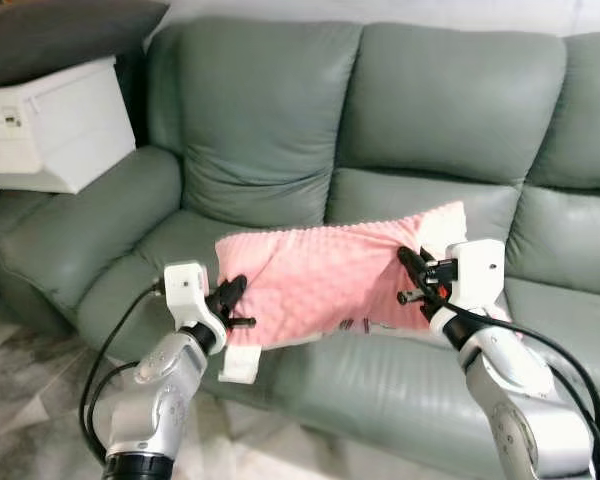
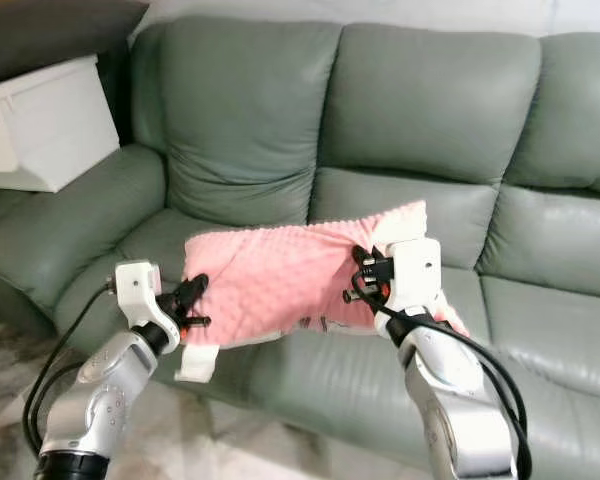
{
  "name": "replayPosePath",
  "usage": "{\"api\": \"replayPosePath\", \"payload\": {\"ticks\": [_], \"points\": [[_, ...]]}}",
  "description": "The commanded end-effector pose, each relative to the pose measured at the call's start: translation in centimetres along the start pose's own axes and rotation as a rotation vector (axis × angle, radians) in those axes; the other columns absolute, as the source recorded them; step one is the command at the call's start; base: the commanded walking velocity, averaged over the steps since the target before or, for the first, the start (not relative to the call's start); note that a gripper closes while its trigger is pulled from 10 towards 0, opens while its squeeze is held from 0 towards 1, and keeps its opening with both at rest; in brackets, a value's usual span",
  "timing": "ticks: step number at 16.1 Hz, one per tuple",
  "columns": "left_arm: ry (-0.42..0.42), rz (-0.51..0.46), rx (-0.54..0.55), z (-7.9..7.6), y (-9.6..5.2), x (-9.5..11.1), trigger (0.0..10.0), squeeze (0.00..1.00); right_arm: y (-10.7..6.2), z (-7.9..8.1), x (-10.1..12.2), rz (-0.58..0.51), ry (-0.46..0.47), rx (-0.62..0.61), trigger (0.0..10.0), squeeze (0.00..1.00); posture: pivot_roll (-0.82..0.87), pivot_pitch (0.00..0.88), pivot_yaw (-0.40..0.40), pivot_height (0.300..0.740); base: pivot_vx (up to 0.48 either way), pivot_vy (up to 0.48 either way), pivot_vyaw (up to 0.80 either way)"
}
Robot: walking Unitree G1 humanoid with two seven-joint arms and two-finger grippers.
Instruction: Move the pillow to the sofa
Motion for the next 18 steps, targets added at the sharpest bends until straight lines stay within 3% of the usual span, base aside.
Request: {"api": "replayPosePath", "payload": {"ticks": [1,9,18], "points": [[-0.005,-0.007,-0.01,-0.3,0.2,0.2,10.0,0.0,0.0,-0.2,0.8,-0.031,-0.006,-0.005,10.0,0.0,-0.26,0.0,0.031,0.74,0.0,0.0,0.0],[0.002,-0.039,-0.005,-0.2,0.5,1.0,10.0,0.0,0.1,-0.2,0.8,-0.021,-0.006,-0.007,10.0,0.0,-0.26,0.0,0.031,0.74,0.0,0.0,0.0],[0.038,-0.041,-0.004,0.2,0.9,1.5,10.0,0.0,0.1,-0.1,0.7,-0.009,0.006,-0.01,10.0,0.0,-0.26,0.0,0.033,0.74,0.0,0.0,-0.78]]}}
Point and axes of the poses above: a point about 5 cm out from each wrist's last joint towards the gripper, its own y axis pointing out of the wrist towards the gripper, its own x axis along the axis of the wrist's last joint, z = x × y, the point moved 2 cm from there along y, pointing out of the wrist towards the gripper, and after that the axes turned 7 degrees about -y, right-handed, at the moved point
